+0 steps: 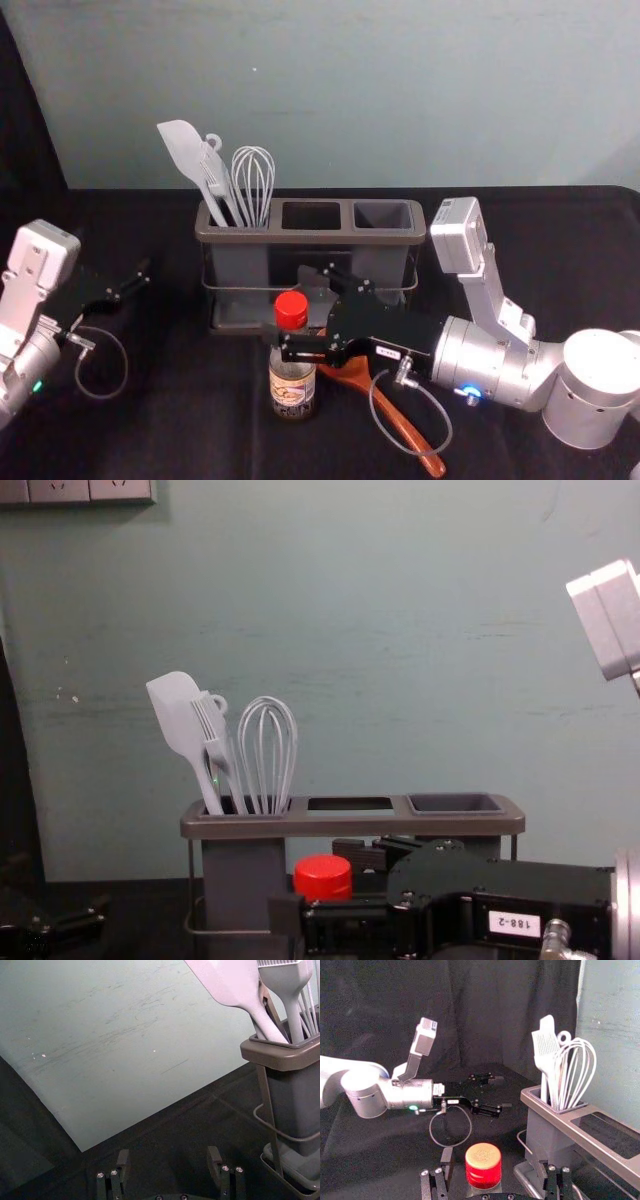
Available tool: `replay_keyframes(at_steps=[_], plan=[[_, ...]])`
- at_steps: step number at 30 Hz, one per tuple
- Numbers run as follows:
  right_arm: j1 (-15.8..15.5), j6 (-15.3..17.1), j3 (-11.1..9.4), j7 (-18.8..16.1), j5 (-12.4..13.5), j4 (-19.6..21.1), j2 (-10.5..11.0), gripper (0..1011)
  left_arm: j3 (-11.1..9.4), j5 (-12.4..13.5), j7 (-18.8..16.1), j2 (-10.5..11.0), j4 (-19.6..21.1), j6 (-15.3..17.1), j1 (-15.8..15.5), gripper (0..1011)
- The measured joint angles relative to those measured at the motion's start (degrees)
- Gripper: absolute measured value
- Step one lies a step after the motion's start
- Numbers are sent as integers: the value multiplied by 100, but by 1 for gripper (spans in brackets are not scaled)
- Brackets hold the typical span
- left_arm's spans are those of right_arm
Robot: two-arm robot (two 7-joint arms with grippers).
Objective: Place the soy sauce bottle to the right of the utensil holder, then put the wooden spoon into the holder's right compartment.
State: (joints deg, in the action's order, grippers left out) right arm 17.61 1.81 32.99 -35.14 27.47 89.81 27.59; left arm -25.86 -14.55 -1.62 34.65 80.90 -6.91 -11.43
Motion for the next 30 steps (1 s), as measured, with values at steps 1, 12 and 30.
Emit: replay_keyframes(at_steps=[1,12,30], plan=[[0,-1,0,0,0,1,0,1003,0,0,0,0,0,0,0,1011],[-5,-5,-5,7,-3,8,4,953,0,0,0,0,0,0,0,1011],[-7,-6,-5,9,-3,16,9,424,0,0,0,0,0,0,0,1012]])
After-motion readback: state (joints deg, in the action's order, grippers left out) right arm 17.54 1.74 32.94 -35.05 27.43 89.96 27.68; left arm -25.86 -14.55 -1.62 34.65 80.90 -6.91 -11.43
